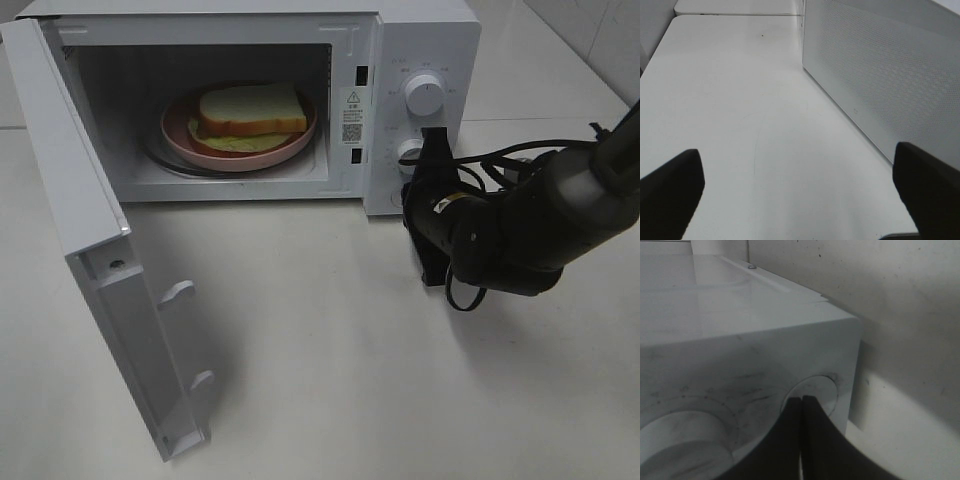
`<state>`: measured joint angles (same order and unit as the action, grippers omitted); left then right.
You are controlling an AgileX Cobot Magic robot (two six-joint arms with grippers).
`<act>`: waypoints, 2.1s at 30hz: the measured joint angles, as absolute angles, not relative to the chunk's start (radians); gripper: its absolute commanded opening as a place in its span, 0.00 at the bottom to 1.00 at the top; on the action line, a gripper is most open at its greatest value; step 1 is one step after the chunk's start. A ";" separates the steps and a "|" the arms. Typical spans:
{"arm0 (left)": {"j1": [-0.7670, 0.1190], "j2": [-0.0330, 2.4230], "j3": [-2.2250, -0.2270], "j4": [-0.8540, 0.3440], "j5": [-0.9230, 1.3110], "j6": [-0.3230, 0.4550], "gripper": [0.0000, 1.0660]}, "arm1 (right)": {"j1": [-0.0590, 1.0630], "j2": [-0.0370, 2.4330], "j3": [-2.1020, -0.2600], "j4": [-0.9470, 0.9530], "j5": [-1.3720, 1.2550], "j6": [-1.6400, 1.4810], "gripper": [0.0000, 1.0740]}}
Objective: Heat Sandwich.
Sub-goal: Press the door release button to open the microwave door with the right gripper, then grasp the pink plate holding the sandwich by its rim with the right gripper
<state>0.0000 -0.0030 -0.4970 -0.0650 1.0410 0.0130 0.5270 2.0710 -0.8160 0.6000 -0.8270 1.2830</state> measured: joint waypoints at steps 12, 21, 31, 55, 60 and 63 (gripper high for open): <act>0.000 -0.003 -0.497 -0.065 1.041 0.013 0.91 | 0.534 1.949 -0.693 0.521 -0.753 1.277 0.00; 0.000 -0.003 -0.497 -0.065 1.041 0.013 0.91 | 0.534 1.826 -0.634 0.442 -0.608 1.207 0.01; 0.000 -0.003 -0.497 -0.065 1.041 0.013 0.91 | 0.534 1.669 -0.625 0.359 -0.309 0.942 0.03; 0.000 -0.003 -0.497 -0.065 1.041 0.013 0.91 | 0.534 1.520 -0.759 0.169 0.388 0.231 0.09; 0.000 -0.003 -0.497 -0.065 1.041 0.013 0.91 | 0.534 1.519 -0.811 0.165 0.533 -0.012 0.11; 0.000 -0.003 -0.497 -0.065 1.041 0.013 0.91 | 0.534 1.519 -0.828 0.162 0.584 -0.123 0.11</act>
